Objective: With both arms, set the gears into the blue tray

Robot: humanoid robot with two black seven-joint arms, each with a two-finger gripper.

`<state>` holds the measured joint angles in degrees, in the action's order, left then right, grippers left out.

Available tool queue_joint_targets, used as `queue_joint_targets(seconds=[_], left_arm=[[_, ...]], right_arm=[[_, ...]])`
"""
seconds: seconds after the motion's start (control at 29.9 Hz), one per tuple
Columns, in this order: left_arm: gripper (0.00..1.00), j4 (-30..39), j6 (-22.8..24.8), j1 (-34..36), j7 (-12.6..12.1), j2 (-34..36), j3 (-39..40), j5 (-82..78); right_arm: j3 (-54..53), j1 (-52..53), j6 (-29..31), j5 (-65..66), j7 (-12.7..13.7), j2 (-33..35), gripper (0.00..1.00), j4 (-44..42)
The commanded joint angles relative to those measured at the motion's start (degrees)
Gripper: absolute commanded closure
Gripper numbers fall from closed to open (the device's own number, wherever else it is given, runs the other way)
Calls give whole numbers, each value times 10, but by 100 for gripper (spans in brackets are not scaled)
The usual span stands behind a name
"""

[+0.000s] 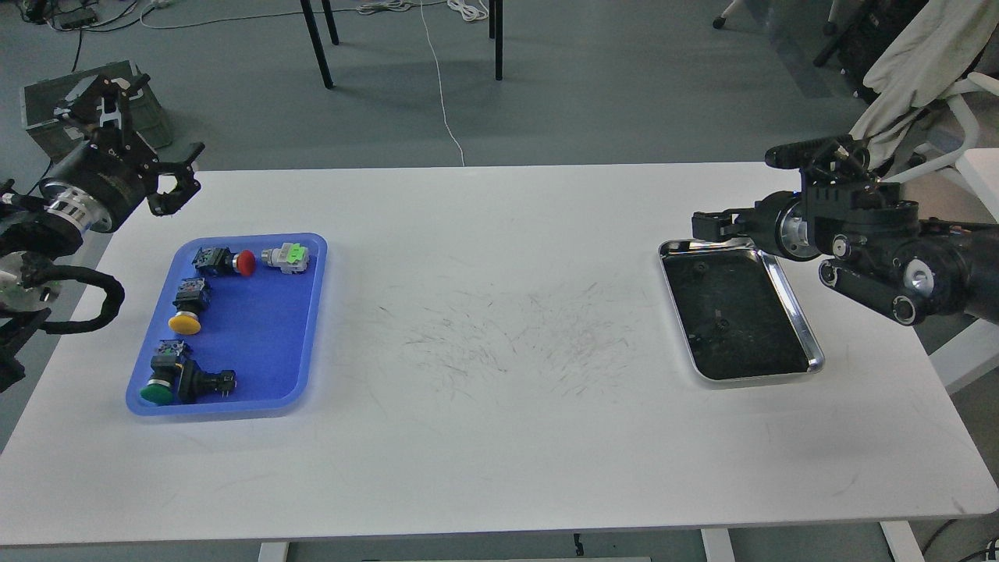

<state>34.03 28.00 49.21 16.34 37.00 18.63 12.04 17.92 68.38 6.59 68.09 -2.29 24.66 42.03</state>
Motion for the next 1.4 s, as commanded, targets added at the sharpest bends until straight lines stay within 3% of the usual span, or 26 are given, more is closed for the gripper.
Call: queue_joint_targets(seconds=[0.0, 0.9, 1.37], left_arm=[[1, 0, 0, 0, 0, 0, 0, 1], [1, -2, 0, -1, 1, 2, 0, 2], [1, -2, 0, -1, 1, 2, 0, 2]], right_arm=[[0, -14, -4, 0, -12, -5, 13, -12], [0, -99, -49, -1, -53, -57, 42, -101], [-4, -118, -68, -2, -59, -89, 41, -153]])
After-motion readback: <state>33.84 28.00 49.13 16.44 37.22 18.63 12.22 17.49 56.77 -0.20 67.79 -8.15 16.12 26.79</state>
